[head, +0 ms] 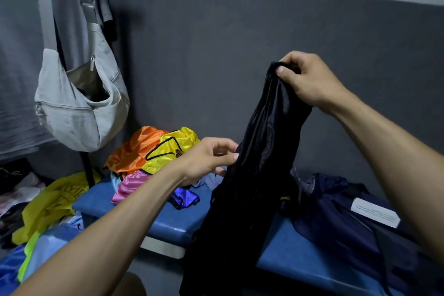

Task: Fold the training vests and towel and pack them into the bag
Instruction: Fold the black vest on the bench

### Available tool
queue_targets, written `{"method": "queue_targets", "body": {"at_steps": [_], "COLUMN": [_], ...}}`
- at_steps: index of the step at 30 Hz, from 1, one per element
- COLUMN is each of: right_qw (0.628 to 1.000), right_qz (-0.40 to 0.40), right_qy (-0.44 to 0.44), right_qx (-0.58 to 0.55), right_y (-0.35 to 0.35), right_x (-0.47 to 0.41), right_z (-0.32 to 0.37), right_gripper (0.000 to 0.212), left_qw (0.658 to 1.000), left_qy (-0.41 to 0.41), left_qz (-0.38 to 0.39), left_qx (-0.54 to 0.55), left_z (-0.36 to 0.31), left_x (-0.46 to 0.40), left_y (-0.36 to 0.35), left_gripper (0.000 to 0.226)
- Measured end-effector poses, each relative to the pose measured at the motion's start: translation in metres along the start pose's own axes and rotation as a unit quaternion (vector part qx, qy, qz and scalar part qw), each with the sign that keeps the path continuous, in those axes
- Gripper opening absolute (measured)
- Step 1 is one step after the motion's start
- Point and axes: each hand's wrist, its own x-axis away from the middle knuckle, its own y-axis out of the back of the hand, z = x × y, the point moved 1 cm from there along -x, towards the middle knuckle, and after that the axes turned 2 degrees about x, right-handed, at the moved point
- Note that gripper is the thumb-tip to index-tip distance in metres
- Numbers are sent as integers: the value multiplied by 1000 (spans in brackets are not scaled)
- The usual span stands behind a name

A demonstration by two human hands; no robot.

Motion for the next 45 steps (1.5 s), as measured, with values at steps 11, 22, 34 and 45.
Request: {"method": "queue_targets", "body": {"at_steps": [11,22,34,45], "right_qw": [995,994,991,989], "right_qz": [-95,-53,-63,-90], "right_qy": [-33,9,-2,-35], "right_qx": [4,-98,-117,-108], "right_y": [-18,-7,19,22], "right_x": [1,5,21,25], "right_z": [-1,23,-5,-2], "right_gripper": [25,29,16,24], "left_qw": [958,940,963,961], "left_qy": [-127,-80,-105,-137], "left_qz": [-179,-287,-222,-171], "left_qx": [-182,-167,-114,-170], "left_z": [17,4,7,-7], "left_x": [-7,-18,-8,3], "left_y": [-24,-67,-51,-64], "left_gripper": [14,22,43,33]}}
